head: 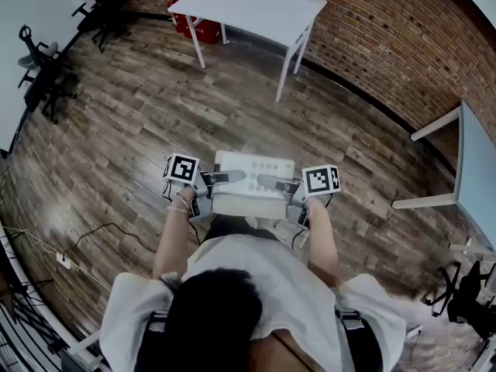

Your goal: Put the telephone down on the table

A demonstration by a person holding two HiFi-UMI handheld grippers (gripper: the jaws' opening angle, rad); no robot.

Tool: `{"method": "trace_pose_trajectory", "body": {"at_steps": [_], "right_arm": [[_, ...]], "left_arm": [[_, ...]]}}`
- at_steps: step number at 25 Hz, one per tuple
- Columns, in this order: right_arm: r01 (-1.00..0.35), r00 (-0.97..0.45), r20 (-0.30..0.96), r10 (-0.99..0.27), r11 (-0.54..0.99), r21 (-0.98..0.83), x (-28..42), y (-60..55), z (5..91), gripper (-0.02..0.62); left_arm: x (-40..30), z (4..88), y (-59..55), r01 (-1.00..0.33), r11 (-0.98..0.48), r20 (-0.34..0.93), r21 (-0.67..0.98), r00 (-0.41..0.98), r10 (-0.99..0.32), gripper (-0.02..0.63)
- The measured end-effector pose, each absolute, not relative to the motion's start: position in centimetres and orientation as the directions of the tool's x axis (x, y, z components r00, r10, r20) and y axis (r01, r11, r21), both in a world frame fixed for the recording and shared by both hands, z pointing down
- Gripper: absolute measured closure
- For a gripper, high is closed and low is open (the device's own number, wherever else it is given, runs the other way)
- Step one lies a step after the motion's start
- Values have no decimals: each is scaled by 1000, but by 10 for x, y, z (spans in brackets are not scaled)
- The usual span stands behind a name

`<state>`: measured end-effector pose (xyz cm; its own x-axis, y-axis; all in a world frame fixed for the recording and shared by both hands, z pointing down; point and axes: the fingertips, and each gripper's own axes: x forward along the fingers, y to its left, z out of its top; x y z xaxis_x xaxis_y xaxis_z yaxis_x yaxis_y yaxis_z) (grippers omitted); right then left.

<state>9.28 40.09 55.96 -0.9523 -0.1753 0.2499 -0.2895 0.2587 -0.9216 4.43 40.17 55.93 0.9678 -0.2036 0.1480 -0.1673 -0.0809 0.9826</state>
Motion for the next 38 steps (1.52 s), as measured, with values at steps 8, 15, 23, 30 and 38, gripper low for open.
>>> {"method": "trace_pose_trajectory", "body": {"at_steps": [8, 15, 23, 30, 38], "right_arm": [[-291, -950, 253, -181, 231, -928, 94, 393, 565, 339], [-311, -943, 272, -192, 216, -926, 98, 370, 572, 337], [-316, -940, 273, -203, 225, -922, 91, 335, 570, 337], [-331, -934, 287, -212, 215, -919, 90, 299, 570, 337], [-317, -936, 269, -229, 208, -925, 81, 253, 565, 337]], "left_arm": [[46, 564, 393, -165, -73, 149, 984, 972, -182, 310], [49, 573, 369, -154, -54, 143, 987, 975, -169, 310], [42, 571, 333, -149, -61, 137, 987, 977, -166, 310], [39, 571, 298, -154, -44, 145, 987, 976, -160, 310], [33, 565, 250, -153, -55, 144, 987, 980, -134, 310]]}}
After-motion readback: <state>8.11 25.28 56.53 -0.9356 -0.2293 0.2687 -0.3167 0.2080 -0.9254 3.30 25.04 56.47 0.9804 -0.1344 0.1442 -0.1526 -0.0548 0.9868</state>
